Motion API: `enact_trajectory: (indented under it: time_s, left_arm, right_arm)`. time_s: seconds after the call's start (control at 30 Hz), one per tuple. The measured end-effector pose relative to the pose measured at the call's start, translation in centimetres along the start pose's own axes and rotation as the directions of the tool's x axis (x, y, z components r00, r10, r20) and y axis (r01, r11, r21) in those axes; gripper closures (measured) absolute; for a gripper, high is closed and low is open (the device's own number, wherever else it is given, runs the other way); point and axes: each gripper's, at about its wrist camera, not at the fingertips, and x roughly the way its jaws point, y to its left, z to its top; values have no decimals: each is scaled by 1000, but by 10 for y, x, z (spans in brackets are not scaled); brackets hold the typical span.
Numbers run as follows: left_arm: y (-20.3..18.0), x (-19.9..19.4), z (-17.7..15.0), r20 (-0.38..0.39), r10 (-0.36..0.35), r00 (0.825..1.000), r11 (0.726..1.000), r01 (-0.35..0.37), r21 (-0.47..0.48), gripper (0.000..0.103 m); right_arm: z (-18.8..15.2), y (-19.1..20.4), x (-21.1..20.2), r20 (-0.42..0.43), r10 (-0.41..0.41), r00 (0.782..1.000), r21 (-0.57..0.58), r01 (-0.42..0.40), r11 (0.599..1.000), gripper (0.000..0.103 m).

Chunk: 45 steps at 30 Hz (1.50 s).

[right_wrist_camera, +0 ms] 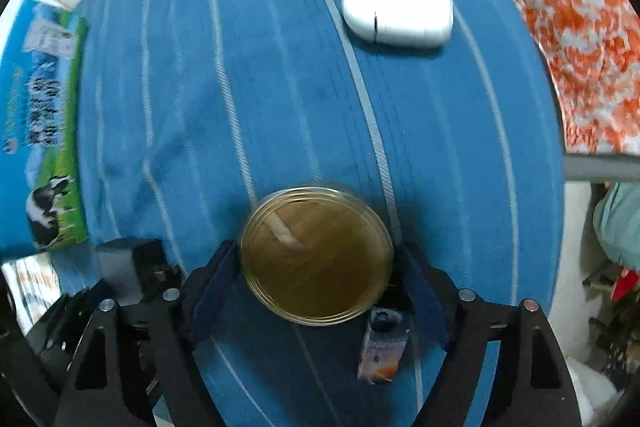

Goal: Organize rigid objects
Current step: 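Grasp the grey power bank with the left tool while the right tool approaches the gold-lidded jar, then grasp the gold-lidded jar with the right tool while the left tool lifts the power bank, then lower the power bank into the box with the left tool while the right tool places the gold jar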

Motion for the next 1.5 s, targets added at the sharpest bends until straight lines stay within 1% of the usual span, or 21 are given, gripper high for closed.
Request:
enact_trajectory:
  time_s: [0.07,0.1,0.13,0.23,0.3,0.37,0.47,0.6,0.8,0.9,0.93,1.03,1.1,1.2,1.33,1.43,1.5]
  left_arm:
    - [4,3,2,-1,-8,1000,1000,8,-5,49]
    - [6,3,2,-1,-11,1000,1000,11,-6,51]
    - [11,2,3,-2,-12,1000,1000,12,-7,51]
    - [10,2,3,-3,-7,1000,1000,7,-1,52]
    - [10,1,5,-16,-1,1000,1000,1,6,52]
    - [11,-6,3,-11,-6,1000,1000,6,6,52]
    - [8,-17,-5,17,9,1000,999,-10,34,52]
    - [13,-38,-9,55,-1,998,999,-2,45,52]
    - [36,-91,-16,154,-12,988,999,7,34,52]
    - [55,-113,-16,188,-4,982,1000,1,16,52]
    - [68,-119,-16,192,-34,981,999,33,9,52]
    - [87,-137,-24,204,-20,979,1000,21,-4,52]
    - [105,-149,-28,210,-58,976,997,66,-31,52]
    - [130,-178,-31,265,-31,964,999,41,-34,52]
    - [172,-208,-28,328,6,945,998,16,-65,52]
    - [204,-225,-21,370,28,929,996,6,-90,52]
    - [222,-231,-17,385,44,922,995,-6,-100,52]
  right_arm:
    - [1,3,0,8,-27,1000,-4,27,1000,23]
    - [0,4,-1,12,-42,999,-2,42,999,27]
    - [0,5,-3,23,-65,998,-7,65,998,34]
    - [0,6,-5,18,-66,998,-15,66,998,35]
    - [-4,9,-8,27,-83,996,-29,84,996,35]
    - [-5,6,-10,42,-101,994,-51,103,993,36]
    - [-12,12,-17,59,-102,993,-77,107,991,36]
    - [-24,17,-36,78,-82,994,-95,89,992,36]
    - [-40,40,-74,123,-35,992,-142,53,989,36]
    - [-48,65,-95,135,-2,991,-187,27,982,36]
    - [-52,78,-101,129,21,991,-207,6,978,36]
    - [-59,106,-115,135,59,989,-248,-24,968,36]
    - [-63,128,-129,154,83,985,-274,-38,961,36]
    - [-69,157,-148,166,135,977,-296,-82,952,36]
    - [-73,207,-176,203,185,962,-343,-107,933,36]
    - [-75,241,-187,208,217,954,-362,-131,923,36]
    - [-74,260,-191,213,228,950,-373,-137,918,36]
